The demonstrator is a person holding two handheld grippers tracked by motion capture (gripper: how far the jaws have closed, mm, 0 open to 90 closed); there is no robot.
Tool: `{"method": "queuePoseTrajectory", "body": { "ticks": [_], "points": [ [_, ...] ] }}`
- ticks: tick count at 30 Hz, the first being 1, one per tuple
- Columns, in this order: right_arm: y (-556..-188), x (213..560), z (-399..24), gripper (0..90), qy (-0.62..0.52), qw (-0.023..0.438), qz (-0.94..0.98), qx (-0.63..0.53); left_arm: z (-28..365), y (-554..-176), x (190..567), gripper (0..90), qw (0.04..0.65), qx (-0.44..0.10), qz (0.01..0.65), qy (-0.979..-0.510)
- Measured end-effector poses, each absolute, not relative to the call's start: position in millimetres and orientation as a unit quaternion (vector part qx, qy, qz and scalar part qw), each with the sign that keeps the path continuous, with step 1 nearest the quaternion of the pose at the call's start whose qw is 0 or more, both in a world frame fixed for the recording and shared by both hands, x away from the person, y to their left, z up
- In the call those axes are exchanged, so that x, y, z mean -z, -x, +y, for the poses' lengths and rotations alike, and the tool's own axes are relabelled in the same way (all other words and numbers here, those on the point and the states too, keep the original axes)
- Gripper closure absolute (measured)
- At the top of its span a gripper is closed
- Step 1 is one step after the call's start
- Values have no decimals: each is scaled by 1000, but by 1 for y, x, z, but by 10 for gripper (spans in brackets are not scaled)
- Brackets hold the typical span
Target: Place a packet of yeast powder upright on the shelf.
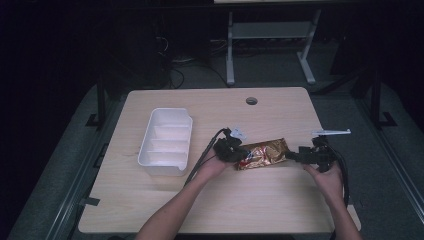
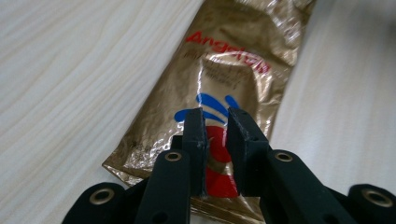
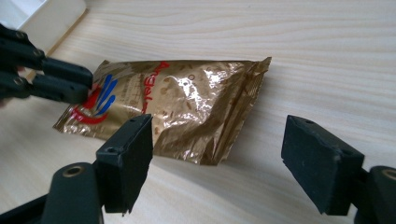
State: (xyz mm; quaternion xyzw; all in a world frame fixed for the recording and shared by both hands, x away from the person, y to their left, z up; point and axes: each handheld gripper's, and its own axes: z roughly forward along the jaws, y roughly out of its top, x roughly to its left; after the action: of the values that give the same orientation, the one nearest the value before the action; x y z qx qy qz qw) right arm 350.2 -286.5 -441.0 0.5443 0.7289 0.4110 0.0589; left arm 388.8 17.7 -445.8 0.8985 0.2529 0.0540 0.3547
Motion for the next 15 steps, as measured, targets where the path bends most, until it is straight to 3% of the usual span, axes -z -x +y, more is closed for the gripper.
{"method": "queuePoseTrajectory", "body": {
  "ticks": [9,15],
  "points": [
    [-361,460,-277,293,-563,33,725,-396,17,-387,449,751,361,-65,252,-895],
    [-364,467,-269,423,-558,17,728,-398,16,-385,449,751,361,-69,251,-896]
  ]
}}
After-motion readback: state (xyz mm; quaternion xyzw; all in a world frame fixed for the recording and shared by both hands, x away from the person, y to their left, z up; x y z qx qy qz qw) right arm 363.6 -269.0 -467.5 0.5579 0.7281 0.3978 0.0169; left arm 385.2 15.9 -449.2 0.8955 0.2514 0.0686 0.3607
